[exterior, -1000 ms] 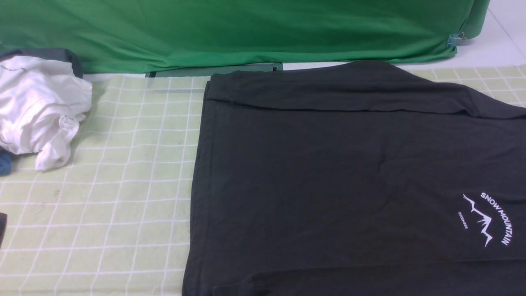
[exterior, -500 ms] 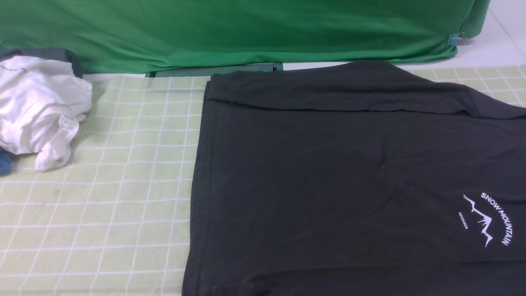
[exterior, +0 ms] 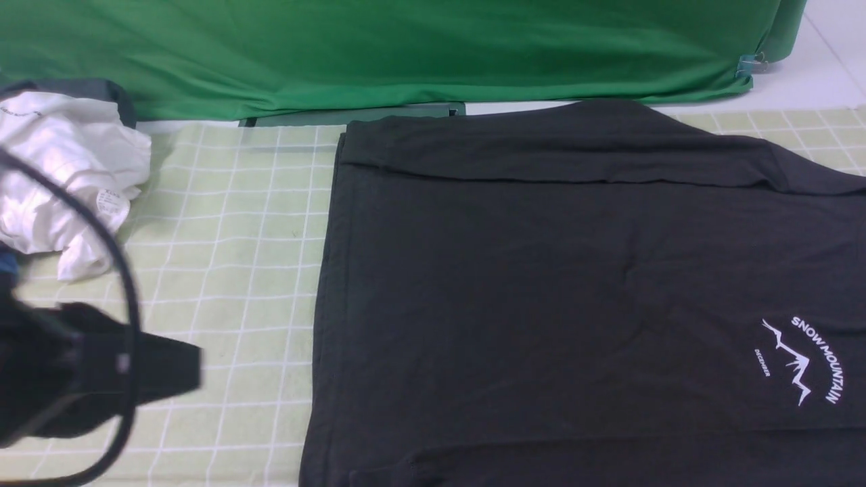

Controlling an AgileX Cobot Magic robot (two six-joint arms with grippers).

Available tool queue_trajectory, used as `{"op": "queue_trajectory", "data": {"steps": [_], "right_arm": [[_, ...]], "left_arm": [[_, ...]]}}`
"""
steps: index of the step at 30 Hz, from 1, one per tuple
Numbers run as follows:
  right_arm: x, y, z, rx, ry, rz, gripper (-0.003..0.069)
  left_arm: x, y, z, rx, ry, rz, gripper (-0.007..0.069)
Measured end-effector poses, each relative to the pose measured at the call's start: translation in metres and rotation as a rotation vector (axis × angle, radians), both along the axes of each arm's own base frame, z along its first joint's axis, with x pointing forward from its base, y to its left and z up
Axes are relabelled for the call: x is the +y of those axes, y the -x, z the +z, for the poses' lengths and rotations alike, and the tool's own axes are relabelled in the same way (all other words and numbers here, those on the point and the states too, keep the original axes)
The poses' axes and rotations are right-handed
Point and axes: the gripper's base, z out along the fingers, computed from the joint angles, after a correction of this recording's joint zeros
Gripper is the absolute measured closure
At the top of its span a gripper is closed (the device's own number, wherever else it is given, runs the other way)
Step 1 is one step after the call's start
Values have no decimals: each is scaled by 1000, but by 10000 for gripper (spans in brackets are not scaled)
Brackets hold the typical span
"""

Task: Fold a long-sleeved shirt over a green coffee tablecloth.
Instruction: 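Grasp the left edge of the dark T-shirt lying flat on the table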

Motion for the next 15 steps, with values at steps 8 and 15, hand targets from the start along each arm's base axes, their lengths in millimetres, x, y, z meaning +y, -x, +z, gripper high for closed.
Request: {"op": "queue_trajectory", "data": {"steps": [8, 15], "right_arm": [[4, -11, -60, 207, -1, 23, 645], [5, -13, -79, 221, -1, 24, 613]], "left_arm": [[-5, 0, -84, 247, 32, 9, 587], [-26, 10, -106, 325, 8, -21, 575]]}}
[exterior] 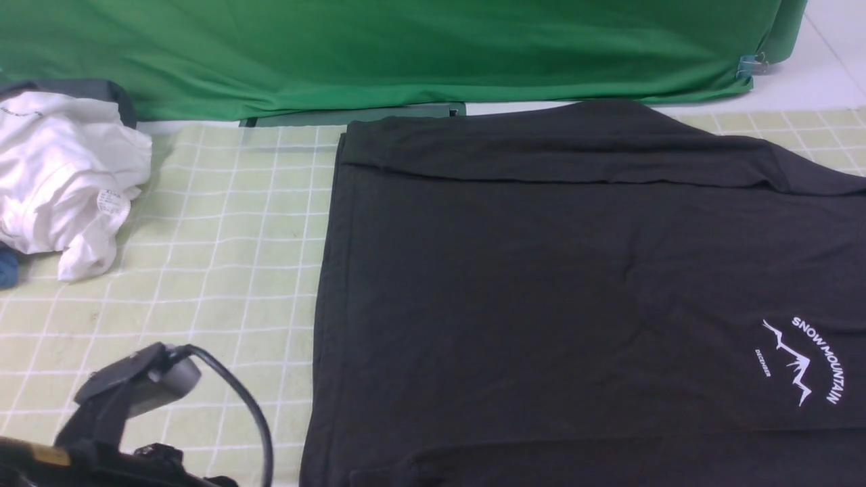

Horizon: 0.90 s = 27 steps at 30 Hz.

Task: Fold a long-sleeved shirt over a green coffee tablecloth.
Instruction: 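Grasp the left edge of the dark T-shirt lying flat on the table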

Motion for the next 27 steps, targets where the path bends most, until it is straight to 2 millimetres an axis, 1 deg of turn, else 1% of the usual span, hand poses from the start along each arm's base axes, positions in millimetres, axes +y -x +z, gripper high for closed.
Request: {"op": "queue_trajectory", "data": {"steps": [2, 6, 7, 8, 11, 12, 13, 15, 18, 20, 22, 25, 27], "right_arm": [[0, -1, 0, -9, -1, 0, 603], [0, -1, 0, -13, -2, 0, 592], [0, -1, 0, -13, -2, 0, 589], [0, -1, 0, -14, -3, 0, 589], [0, -1, 0, -15, -3, 0, 578], [0, -1, 0, -15, -3, 0, 576], [0, -1, 0, -15, -3, 0, 573], [0, -1, 0, -15, -3, 0, 567], [0, -1, 0, -8, -1, 1, 559], [0, -1, 0, -6, -1, 1, 556], [0, 0, 0, -4, -1, 1, 550], [0, 0, 0, -4, -1, 1, 543], [0, 0, 0, -4, -1, 1, 539]], "left_arm": [[-13, -6, 4, 9, -40, -20, 568], [-32, -19, 9, -11, -122, -78, 563], [-42, -26, 6, -8, -167, -96, 554], [-45, -28, 5, -10, -182, -105, 552], [-71, -42, -4, -32, -292, -191, 496], [-75, -46, -5, -37, -308, -201, 482], [-84, -52, -7, -53, -336, -232, 449], [-93, -60, -13, -59, -366, -255, 396], [-100, -69, -23, -51, -406, -277, 306], [-101, -71, -29, -43, -430, -287, 274], [-101, -75, -42, -24, -480, -313, 223], [-103, -80, -55, -14, -515, -328, 191], [-105, -82, -60, -16, -518, -326, 189]]}}
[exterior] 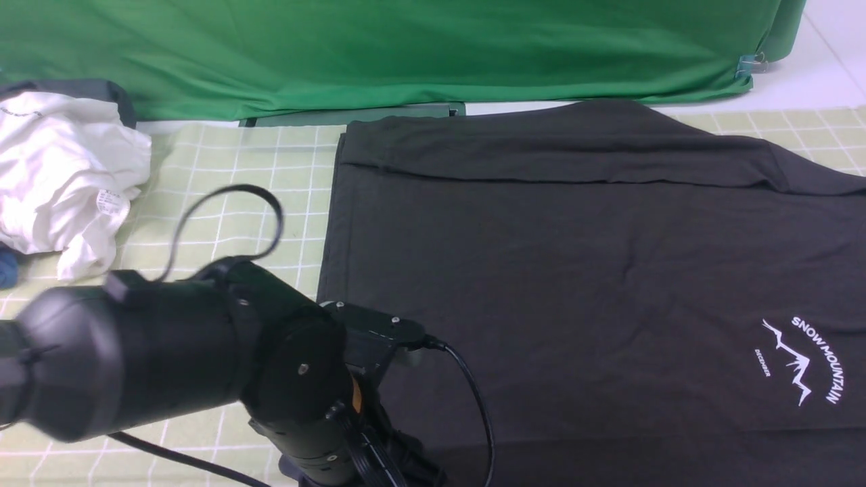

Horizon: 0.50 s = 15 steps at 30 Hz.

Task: Fold a long-sleeved shirt over a green coffee tablecloth.
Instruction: 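Grasp the left edge of the dark T-shirt lying flat on the table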

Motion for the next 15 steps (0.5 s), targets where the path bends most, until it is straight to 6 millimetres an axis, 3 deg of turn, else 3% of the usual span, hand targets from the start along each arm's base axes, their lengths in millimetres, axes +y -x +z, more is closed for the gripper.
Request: {"op": "queue_trajectory", "data": {"steps": [5, 10, 13, 15], "right_arm": [[0, 0, 0, 0, 0, 0, 527], [0, 0, 0, -3, 0, 0, 519], [0, 0, 0, -5, -1, 0, 513], [0, -1, 0, -9, -1, 0, 508]], "left_arm": [[-3, -4, -7, -7, 4, 11, 214], [-3, -4, -7, -7, 4, 12, 305], [-3, -4, -7, -7, 4, 11, 405], [-3, -4, -7, -7, 4, 11, 514]]}}
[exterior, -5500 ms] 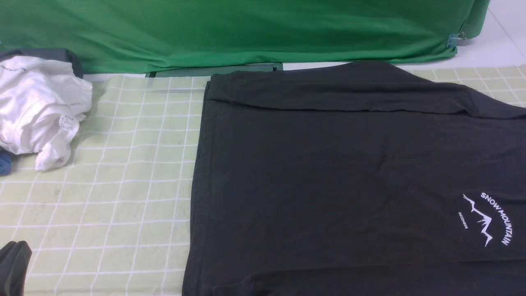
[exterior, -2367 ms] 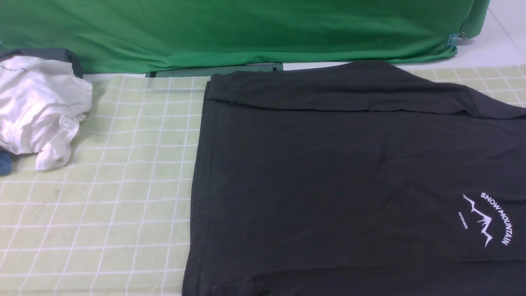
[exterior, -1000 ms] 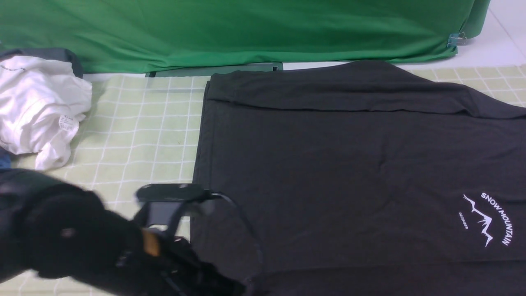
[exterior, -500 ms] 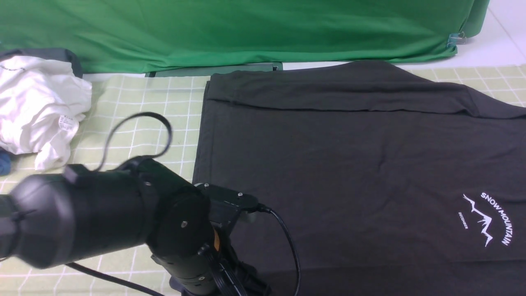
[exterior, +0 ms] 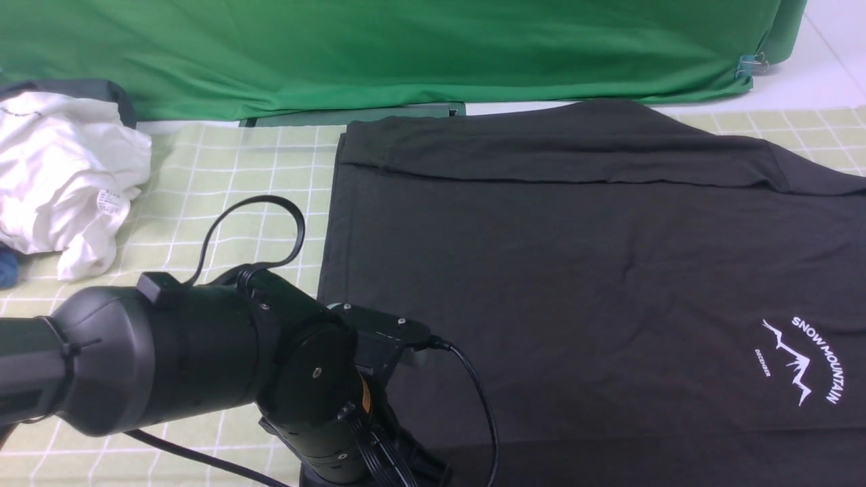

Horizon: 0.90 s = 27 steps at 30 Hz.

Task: Fold a long-sleeved shirt over a green coffee tablecloth.
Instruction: 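Grasp the left edge of the dark T-shirt lying flat on the table, then fold the left side of the black T-shirt inward over its body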

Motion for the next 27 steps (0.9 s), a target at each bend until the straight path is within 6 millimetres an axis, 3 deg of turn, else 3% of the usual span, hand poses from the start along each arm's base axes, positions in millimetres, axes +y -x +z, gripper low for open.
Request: {"op": "queue_trajectory", "data": {"steps": [3, 9, 14, 16, 17, 20, 23, 27], "right_arm": [[0, 0, 0, -3, 0, 0, 501], [0, 0, 0, -5, -1, 0, 494], [0, -2, 1, -24, -3, 0, 485], [0, -2, 1, -29, -3, 0, 484], [0, -3, 2, -35, -4, 0, 484], [0, -3, 2, -35, -4, 0, 482], [0, -3, 2, -35, -4, 0, 476], [0, -3, 2, -35, -4, 0, 468]], "left_arm": [[0, 0, 0, -1, -1, -2, 589], [2, 2, 15, -34, 30, 7, 599], [1, -14, 85, -217, 144, 68, 599], [2, -21, 98, -248, 163, 90, 599], [7, -36, 117, -301, 195, 136, 599], [18, -62, 135, -366, 220, 213, 599], [29, -90, 135, -386, 210, 282, 599], [37, -117, 112, -355, 170, 335, 599]]}}
